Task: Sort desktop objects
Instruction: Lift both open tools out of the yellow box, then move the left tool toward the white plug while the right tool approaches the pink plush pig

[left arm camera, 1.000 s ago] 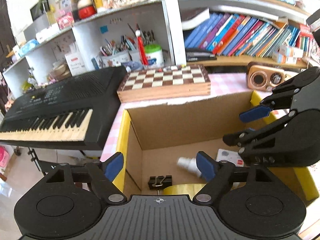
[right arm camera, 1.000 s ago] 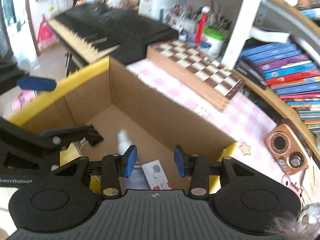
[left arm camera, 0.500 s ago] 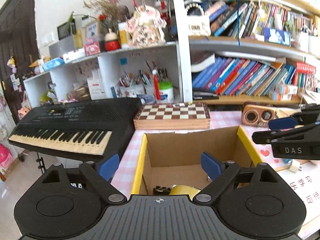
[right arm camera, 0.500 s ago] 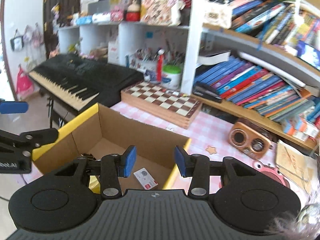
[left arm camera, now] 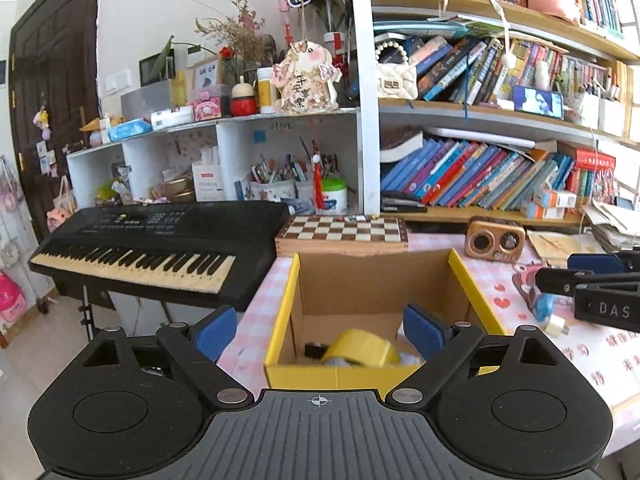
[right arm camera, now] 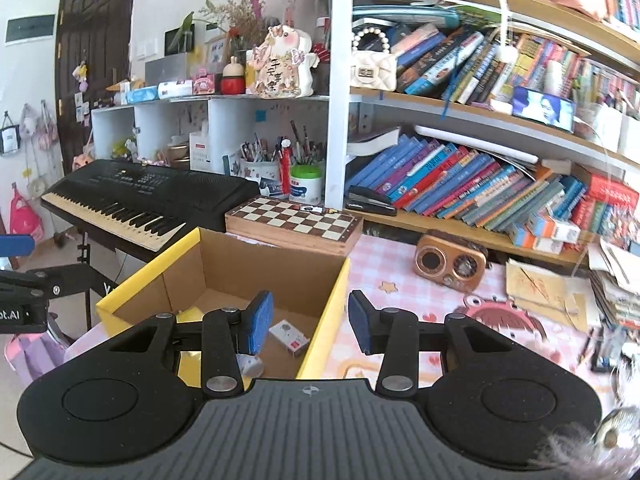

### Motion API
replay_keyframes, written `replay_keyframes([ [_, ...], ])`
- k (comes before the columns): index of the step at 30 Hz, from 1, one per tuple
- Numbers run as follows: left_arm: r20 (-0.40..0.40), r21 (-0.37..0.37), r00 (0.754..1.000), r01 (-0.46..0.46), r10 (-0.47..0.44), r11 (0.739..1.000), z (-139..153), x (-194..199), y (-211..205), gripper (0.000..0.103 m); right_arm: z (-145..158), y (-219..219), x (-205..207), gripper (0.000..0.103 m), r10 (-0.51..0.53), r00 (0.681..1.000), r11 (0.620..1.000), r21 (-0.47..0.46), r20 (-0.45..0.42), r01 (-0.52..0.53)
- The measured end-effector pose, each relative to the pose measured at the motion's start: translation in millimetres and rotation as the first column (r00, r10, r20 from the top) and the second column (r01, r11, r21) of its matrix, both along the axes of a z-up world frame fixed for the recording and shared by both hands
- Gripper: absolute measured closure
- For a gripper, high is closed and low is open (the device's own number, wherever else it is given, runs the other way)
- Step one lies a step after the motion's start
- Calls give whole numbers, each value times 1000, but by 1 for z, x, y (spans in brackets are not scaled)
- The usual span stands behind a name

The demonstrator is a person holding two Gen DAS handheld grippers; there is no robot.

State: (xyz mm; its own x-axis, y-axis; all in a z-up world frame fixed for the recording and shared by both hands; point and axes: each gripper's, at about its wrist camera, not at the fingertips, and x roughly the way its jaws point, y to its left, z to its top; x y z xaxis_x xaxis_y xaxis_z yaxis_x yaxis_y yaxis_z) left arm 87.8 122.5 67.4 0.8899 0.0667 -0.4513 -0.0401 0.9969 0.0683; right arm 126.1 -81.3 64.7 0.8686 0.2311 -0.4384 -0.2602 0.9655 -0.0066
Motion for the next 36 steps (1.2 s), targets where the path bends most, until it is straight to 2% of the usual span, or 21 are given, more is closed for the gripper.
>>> replay_keyframes([
  [9, -46, -39, 998, -35, 33, 999, -21, -39, -6, 10, -28, -18, -47, 64, -121, 991, 990, 62, -62, 125],
  [15, -63, -47, 997, -53, 50, 997, -31, -58, -9, 10, -50, -27, -77, 64, -155, 982, 985, 61, -109, 162],
  [27, -90, -39, 996, 2, -6, 999, -45, -82, -32, 10, -72, -33, -119, 63, -202, 969, 977, 39, -141, 209],
  [36, -131, -45, 990, 47, -53, 998, -54, -83, -48, 10, -76, -42, -128, 60, -229, 959, 972, 14, -167, 234],
])
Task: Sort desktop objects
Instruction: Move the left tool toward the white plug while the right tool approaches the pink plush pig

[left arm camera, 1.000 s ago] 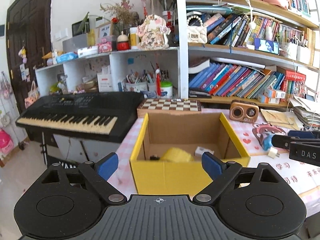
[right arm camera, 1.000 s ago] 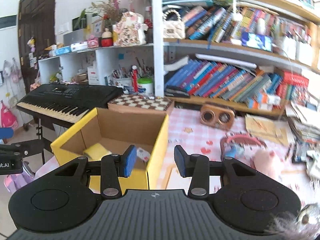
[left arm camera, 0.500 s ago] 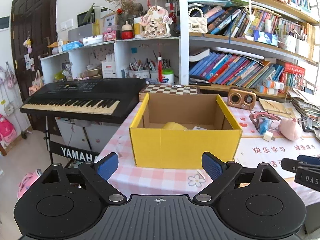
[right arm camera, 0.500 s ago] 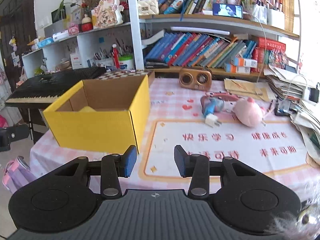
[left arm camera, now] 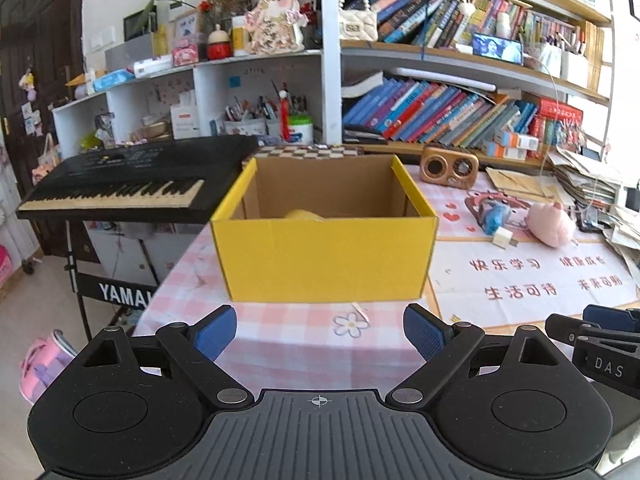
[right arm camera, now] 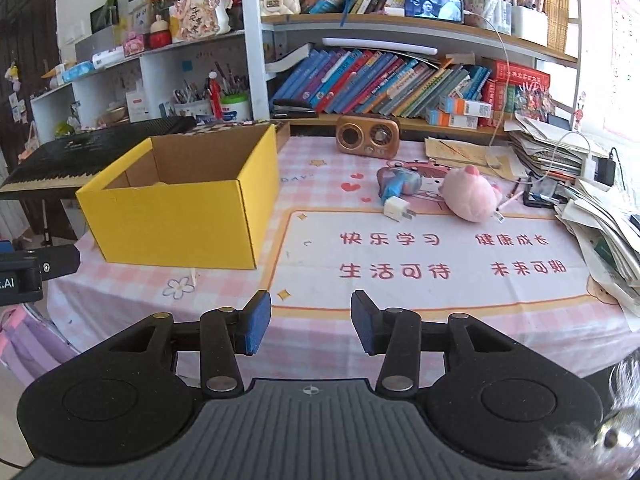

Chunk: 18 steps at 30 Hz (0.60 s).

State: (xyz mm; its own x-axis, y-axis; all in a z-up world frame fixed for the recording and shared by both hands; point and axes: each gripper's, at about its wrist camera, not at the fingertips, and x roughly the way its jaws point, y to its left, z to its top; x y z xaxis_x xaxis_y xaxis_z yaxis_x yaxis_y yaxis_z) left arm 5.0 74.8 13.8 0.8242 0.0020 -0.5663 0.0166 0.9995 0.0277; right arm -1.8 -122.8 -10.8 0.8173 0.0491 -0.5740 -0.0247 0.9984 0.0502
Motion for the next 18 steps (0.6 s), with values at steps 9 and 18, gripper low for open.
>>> replay_keyframes([
  [9, -41, 11, 998, 57, -57, 998, -11, -2, -25, 10, -7, -13, -7, 55, -37, 999, 999, -2, -26, 37],
  [18, -72, 1, 995, 74, -73, 997, -17, 7, -49, 7, -12, -33, -1, 46, -56, 997, 998, -4, -48, 55],
])
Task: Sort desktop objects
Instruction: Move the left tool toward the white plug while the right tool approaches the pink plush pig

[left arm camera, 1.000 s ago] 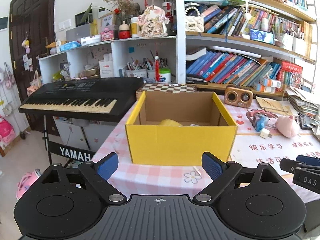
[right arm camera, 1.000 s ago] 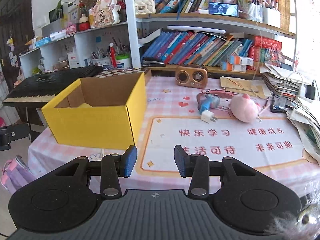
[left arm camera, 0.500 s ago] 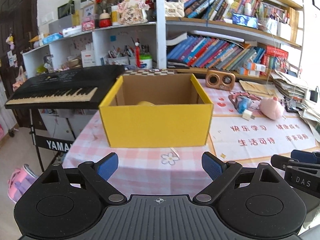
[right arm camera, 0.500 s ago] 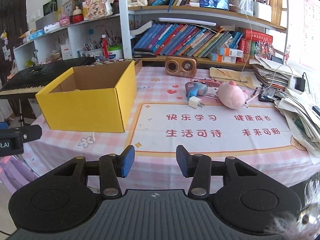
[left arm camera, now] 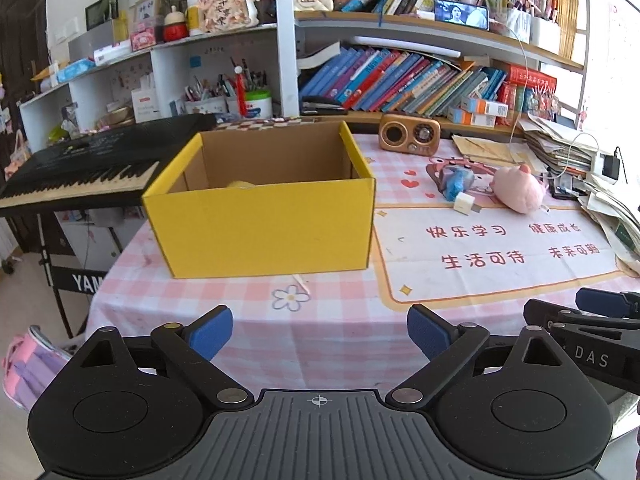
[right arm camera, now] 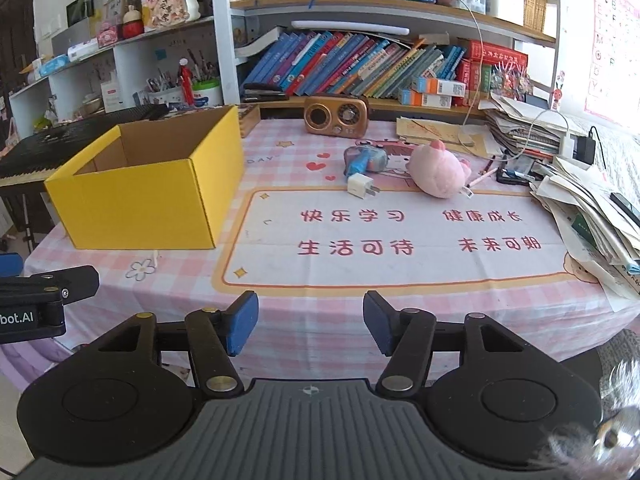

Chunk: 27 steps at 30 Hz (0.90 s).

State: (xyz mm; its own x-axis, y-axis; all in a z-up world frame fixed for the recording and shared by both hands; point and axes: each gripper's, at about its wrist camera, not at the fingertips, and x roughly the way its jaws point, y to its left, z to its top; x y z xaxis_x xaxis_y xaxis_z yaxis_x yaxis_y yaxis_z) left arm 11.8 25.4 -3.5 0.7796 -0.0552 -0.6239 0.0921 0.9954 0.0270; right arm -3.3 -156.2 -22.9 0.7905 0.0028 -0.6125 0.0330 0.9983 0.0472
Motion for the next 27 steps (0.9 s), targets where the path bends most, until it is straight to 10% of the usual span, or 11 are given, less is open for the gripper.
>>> replay_keyframes([
  [27, -54, -26, 985, 162, -163, 986, -13, 65, -114, 7, -5, -107, 45, 38, -117, 991, 993, -32, -61, 115],
])
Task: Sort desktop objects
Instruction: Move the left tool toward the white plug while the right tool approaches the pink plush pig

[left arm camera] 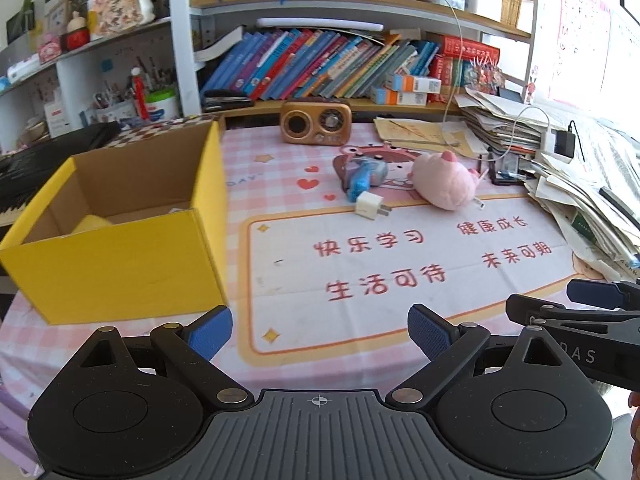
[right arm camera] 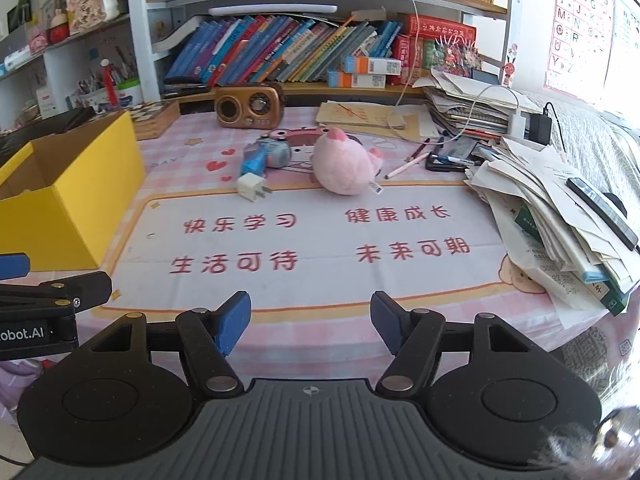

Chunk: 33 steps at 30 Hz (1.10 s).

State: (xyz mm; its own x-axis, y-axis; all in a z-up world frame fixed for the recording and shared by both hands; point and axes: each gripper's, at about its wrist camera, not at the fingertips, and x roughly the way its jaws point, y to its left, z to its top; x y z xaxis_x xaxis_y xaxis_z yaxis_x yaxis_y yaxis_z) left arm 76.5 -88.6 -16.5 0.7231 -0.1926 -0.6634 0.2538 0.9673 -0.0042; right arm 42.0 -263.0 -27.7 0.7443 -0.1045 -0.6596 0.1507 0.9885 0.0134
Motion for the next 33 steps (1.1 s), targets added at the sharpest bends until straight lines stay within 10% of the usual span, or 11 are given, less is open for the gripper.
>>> replay_keyframes([
  [33, -52, 31, 996, -67, 69, 997, -22, 94, -83, 7, -15, -97, 134, 16, 153, 987, 988, 9, -39, -152],
])
